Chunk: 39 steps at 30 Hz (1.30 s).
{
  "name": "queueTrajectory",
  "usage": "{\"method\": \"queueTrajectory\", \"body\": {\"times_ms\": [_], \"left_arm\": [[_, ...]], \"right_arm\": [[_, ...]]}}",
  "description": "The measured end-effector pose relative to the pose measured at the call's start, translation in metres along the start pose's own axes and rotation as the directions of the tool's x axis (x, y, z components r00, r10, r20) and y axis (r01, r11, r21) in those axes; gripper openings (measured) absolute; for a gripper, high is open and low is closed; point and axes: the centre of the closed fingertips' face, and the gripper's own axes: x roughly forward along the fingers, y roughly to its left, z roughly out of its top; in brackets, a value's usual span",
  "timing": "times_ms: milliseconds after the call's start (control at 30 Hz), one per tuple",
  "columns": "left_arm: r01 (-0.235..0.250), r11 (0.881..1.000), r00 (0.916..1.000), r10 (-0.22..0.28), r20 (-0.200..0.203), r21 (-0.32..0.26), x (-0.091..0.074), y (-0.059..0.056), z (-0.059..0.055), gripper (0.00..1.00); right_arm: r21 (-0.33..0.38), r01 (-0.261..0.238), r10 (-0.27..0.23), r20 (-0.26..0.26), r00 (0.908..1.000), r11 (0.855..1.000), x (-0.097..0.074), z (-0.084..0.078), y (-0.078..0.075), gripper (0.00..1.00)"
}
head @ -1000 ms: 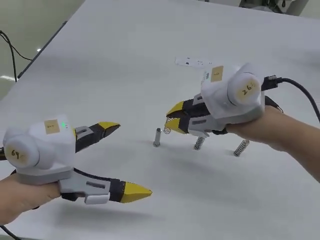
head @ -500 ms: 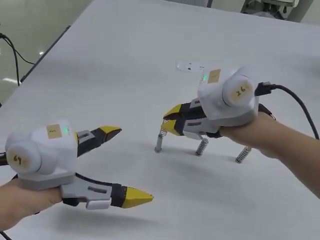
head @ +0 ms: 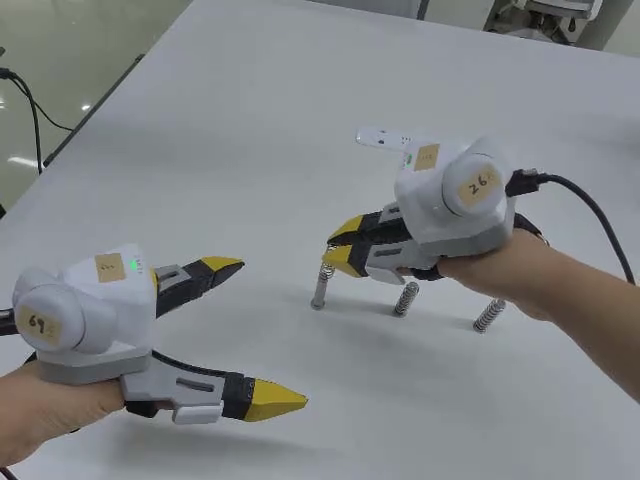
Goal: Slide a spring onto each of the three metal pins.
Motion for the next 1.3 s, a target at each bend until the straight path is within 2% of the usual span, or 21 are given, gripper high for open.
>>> {"method": "queueTrajectory", "body": {"times_ms": [300, 733, 1300], "left_arm": [[-0.003, 1.0, 1.0, 0.003, -0.001, 0.0, -0.001, 0.0, -0.001, 0.98], [-0.008, 1.0, 1.0, 0.008, -0.002, -0.006, -0.002, 0.001, -0.003, 0.98], [-0.011, 1.0, 0.9999, 0.011, -0.001, -0.012, -0.002, 0.003, -0.004, 0.98]], "right_arm": [[0.009, -0.011, 0.011, -0.011, 0.9999, 1.0, 0.004, -0.002, 0.003, 0.07], [0.022, -0.024, 0.025, -0.058, 0.998, 0.999, 0.018, -0.017, 0.004, 0.07], [0.058, -0.011, 0.017, -0.103, 0.9945, 0.998, 0.04, -0.038, 0.006, 0.08]]}}
